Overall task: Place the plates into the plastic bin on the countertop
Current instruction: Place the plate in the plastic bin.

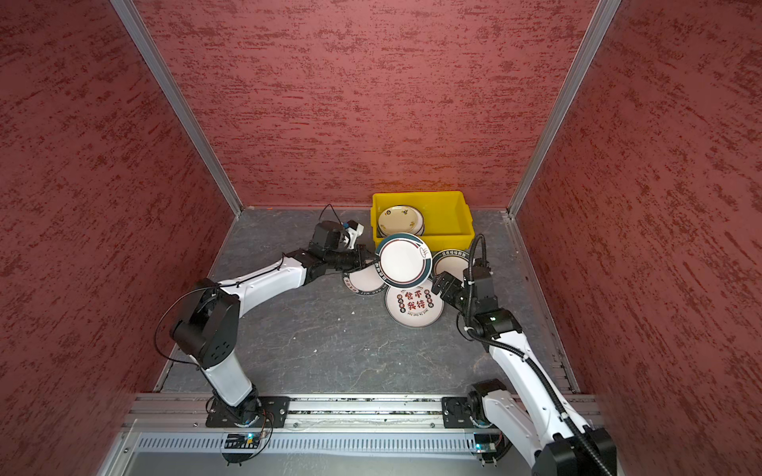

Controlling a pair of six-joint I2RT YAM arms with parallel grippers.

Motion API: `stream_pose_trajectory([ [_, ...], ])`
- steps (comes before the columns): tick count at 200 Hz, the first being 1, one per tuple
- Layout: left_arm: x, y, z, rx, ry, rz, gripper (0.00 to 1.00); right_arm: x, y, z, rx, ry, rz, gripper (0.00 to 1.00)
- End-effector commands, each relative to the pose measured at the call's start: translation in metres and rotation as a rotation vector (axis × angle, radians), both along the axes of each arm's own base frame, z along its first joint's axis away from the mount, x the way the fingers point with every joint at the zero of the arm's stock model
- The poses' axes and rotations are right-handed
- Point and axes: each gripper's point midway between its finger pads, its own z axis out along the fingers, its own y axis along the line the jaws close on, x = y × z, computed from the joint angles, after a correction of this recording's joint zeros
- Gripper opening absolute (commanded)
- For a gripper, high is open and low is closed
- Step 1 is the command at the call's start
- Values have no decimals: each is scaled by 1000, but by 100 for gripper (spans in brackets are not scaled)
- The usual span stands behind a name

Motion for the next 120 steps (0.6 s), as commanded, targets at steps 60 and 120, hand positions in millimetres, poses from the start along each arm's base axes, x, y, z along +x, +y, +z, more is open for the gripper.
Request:
stream_pose_trajectory([
  [60,121,31,64,11,-175,205,0,6,13,13,47,-85,66,99],
  [120,166,52,43,156,-184,323,0,2,9,6,28,-82,62,99],
])
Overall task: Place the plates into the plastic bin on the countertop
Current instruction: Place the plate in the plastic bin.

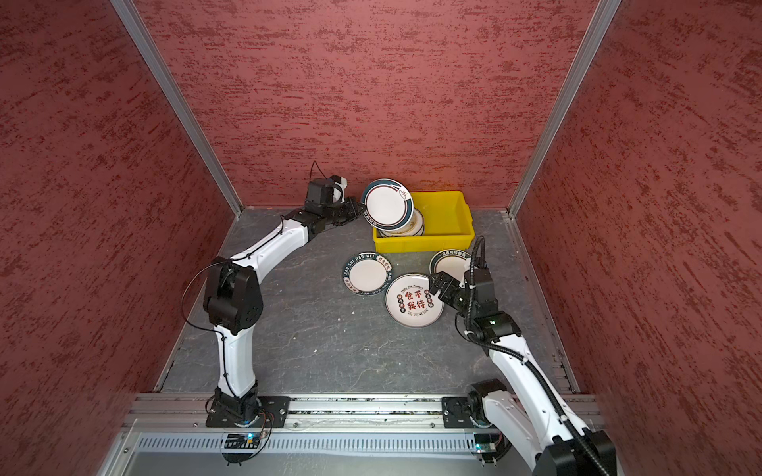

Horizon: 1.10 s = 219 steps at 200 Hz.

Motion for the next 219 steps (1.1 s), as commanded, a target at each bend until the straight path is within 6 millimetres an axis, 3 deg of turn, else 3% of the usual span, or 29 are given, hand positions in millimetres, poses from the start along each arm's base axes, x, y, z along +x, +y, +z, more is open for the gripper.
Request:
stream_pose_trajectory([
  [1,17,11,-7,71,-12,53,0,2,-2,3,-13,-32,2,99],
  [58,47,10,-51,124,50,91,0,2,3,-2,7,-14,21,99],
  [98,63,9,-66,158,67,104,0,-1,1,-4,6,-17,14,99],
  [219,60,-21,-102,202,95,22,0,-7,-7,-13,-15,8,-17,99],
])
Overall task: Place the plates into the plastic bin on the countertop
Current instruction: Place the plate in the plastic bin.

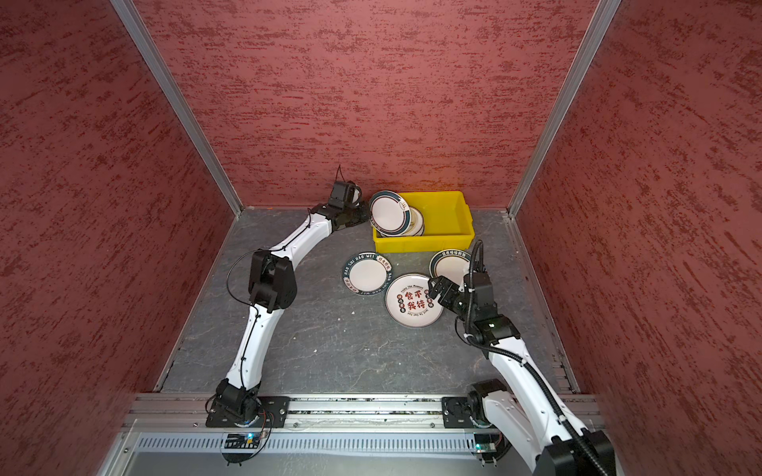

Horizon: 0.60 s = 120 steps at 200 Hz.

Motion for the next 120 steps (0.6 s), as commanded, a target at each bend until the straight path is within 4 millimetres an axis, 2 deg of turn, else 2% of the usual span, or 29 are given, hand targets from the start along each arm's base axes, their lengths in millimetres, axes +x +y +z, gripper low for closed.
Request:
stream_pose_trajectory([
  [1,2,-4,-7,9,-6,-24,0,-2,-6,-1,-10,-8,-24,99],
  [22,2,-6,-4,8,-10,-41,0,-5,-1,1,22,-4,-6,99],
  [31,1,-6,-1,13,-16,-45,9,-5,2,1,38,-6,3,99],
  [46,-1,-7,2,15,-23,-61,12,-6,2,-2,46,-5,1,99],
  [74,-2,-9,7,14,-36,-81,33,-7,-1,-7,33,9,-14,99],
  [90,-2,-10,9,15,-44,-90,37,-9,-2,-9,35,11,-15,99],
  [106,-3,-12,11,20,-54,-103,53,-10,-2,-10,34,10,-16,99],
  [120,-3,-13,13,26,-62,-108,75,-10,-3,-11,31,11,-20,99],
])
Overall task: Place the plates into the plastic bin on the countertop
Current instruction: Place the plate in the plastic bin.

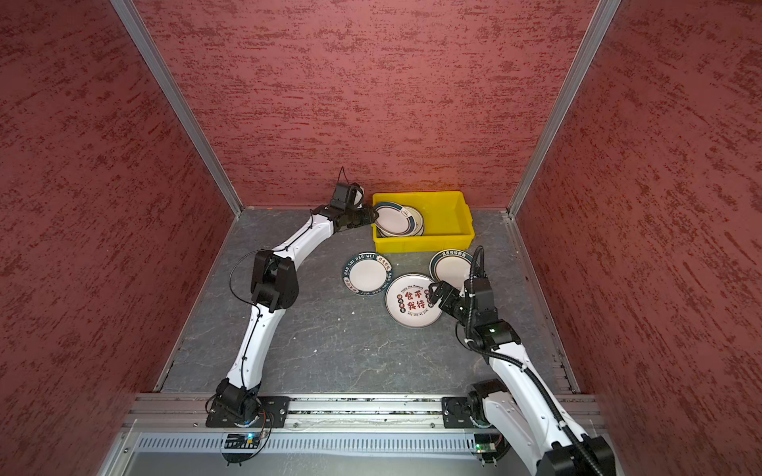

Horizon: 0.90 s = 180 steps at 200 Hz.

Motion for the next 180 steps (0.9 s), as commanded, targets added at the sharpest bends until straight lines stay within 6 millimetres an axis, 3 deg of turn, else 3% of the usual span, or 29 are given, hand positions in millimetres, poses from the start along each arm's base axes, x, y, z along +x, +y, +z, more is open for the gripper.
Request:
stream_pose_trajectory([
  [1,1,-4,17,3,-47,-31,76,0,-3,2,8,-17,-18,99],
  [21,-1,-8,22,5,-61,-42,100,0,-4,1,6,-15,-19,99],
  [71,-9,-17,35,43,-97,-62,99,1,-4,1,11,-16,-20,99],
  [129,-22,-26,77,-20,-182,-98,100,0,-4,-3,11,-7,-20,99],
  [152,-23,-31,78,-34,-181,-111,100,1,-3,-4,12,-5,-15,99],
  [180,-21,-37,64,-40,-161,-114,99,2,-3,-7,10,6,-11,99],
])
